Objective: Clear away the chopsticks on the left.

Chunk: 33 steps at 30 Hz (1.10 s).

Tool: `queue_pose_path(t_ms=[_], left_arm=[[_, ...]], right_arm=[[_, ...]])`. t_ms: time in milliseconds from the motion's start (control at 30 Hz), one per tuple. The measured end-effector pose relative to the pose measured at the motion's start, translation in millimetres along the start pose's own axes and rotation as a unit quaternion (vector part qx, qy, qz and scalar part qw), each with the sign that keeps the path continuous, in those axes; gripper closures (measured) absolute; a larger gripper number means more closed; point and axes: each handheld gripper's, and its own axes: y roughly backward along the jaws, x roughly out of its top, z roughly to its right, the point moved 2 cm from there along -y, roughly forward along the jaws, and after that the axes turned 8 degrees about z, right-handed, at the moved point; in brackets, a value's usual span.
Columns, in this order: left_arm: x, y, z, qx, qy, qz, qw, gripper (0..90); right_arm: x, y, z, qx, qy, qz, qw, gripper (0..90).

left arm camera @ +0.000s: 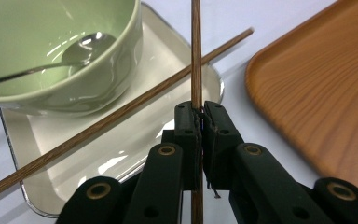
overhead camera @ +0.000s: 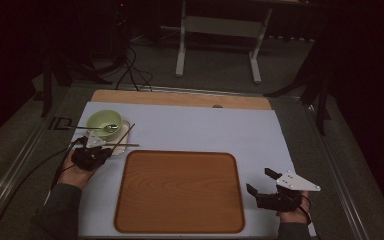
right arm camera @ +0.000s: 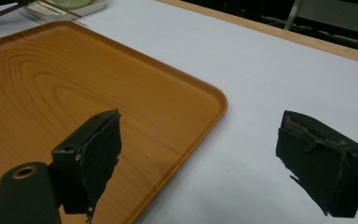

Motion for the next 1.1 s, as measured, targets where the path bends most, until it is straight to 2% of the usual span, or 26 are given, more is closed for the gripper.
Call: queue_pose_path(t_ms=[100, 633, 867, 1100], left_arm=[[2.5, 2.5, 4.0, -0.002, 0.006, 0.007, 1.0, 85.9], [22.1, 13.1, 29.8, -0.013, 0.012, 0.026, 0.9995, 85.8], [31.7, 18.6, 42.7, -0.023, 0.008, 0.038, 0.999, 85.9], [41.3, 24.4, 52.7, -0.035, 0.015, 0.053, 0.9979, 85.9]], right_arm=[[-0.1, -0.1, 0.0, 0.0, 0.001, -0.001, 1.0, 13.6], [0.4, 0.4, -0.2, -0.002, 0.0, 0.001, 1.0, 13.6], [0.8, 1.3, 0.0, -0.003, 0.001, 0.002, 1.0, 13.6], [0.9, 1.1, -0.4, -0.003, 0.002, 0.002, 1.0, 13.6]])
